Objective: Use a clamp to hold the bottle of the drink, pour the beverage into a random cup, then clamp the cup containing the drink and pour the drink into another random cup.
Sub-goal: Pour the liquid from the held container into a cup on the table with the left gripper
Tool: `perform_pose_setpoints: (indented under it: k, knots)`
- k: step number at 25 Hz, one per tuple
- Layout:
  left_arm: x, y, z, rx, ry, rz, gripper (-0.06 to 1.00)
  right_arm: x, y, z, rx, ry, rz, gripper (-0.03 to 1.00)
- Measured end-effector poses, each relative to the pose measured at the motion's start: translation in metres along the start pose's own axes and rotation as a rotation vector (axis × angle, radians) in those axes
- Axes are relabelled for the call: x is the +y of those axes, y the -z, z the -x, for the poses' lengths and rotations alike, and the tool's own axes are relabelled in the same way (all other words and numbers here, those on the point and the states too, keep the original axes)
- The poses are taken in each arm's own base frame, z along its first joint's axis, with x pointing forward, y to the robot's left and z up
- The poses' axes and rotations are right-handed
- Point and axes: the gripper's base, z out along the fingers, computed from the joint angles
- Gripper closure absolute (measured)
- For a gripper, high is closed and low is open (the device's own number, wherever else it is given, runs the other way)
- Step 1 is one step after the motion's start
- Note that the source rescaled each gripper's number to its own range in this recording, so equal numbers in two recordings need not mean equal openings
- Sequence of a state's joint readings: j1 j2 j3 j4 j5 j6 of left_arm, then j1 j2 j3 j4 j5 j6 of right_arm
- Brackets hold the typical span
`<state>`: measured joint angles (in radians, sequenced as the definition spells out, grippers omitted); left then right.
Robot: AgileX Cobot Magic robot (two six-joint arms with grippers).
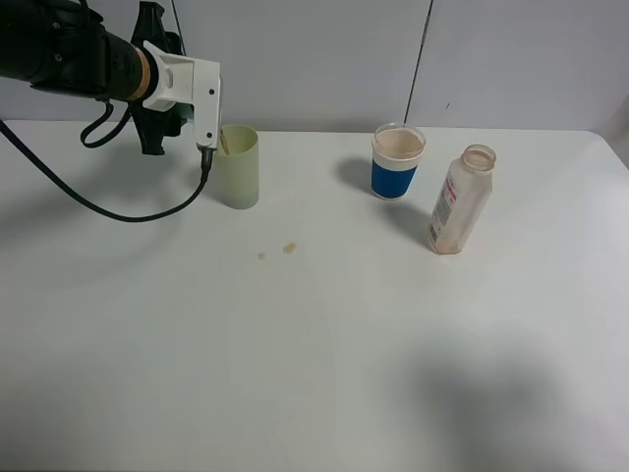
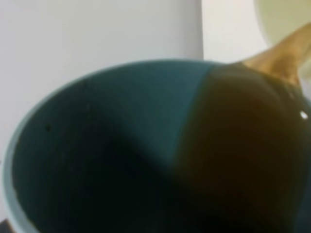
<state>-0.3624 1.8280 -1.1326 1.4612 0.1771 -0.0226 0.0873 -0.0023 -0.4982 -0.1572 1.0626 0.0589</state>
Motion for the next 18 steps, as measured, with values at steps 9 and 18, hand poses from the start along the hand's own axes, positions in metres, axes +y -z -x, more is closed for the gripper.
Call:
perform_pose_setpoints:
  k: [9,18]
  knots:
    - [0.0002,0.0,0.0,0.0,-0.025,0.003,0.93,0.0,0.0,0.0,0.0,0.0,0.0,-0.03]
    - [-0.0002,0.0011,0.0073,-0.014,-0.074,0.006,0.93,0.0,0.0,0.0,0.0,0.0,0.0,-0.03]
